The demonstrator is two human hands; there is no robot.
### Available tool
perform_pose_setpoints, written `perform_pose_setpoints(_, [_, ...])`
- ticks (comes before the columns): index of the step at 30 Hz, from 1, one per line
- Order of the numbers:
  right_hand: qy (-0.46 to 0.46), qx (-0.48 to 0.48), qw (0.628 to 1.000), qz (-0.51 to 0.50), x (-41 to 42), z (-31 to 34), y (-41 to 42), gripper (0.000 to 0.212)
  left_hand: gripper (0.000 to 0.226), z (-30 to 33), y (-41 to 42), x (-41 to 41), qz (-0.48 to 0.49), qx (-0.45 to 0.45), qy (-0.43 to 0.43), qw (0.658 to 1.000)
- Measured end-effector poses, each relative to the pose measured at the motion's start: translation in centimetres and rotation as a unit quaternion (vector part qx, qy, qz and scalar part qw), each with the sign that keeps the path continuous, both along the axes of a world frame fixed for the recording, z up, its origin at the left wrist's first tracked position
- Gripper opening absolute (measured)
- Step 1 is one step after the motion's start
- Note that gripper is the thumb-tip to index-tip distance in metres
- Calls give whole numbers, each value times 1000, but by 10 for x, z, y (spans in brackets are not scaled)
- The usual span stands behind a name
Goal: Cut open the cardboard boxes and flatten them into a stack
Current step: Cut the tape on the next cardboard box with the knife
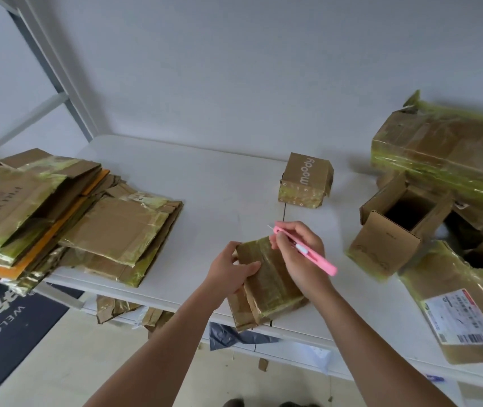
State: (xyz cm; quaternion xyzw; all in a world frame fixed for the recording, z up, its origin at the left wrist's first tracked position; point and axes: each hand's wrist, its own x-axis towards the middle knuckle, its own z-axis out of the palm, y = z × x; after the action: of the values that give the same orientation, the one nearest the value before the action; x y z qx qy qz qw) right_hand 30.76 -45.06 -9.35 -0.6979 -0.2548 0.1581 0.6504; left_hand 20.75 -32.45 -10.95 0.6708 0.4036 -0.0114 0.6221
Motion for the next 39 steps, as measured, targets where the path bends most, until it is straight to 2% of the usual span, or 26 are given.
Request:
perform_pose_setpoints(2, [2, -15, 1000, -2, -7, -6, 8, 2, 34, 0, 0, -1, -7, -1, -1, 1000])
perform_pose_setpoints(8, [-94, -83, 992, -12, -7, -16, 10, 18, 32, 2, 4, -1, -31, -2, -3, 1000])
perform_pose_setpoints(13, [-148, -102, 984, 10, -6, -22, 9, 17, 23, 0, 5, 1, -16, 6, 2, 1000])
perform_pose_setpoints(18, [-167, -116, 979, 21, -6, -26, 11, 17, 24, -1, 5, 2, -9, 10, -3, 1000])
perform_pose_setpoints(25, [-254, -153, 954, 55, -6, -26, 15, 17, 27, 1, 2, 4, -8, 28, 12, 999])
perform_pose_setpoints(31, [-279, -177, 940, 85, -6, -22, 11, 19, 24, 2, -1, 3, 9, 25, 13, 1000])
perform_pose_setpoints(39, [-243, -195, 942, 121, -15, -19, -9, 24, 18, 4, -4, 6, 51, -4, 9, 999])
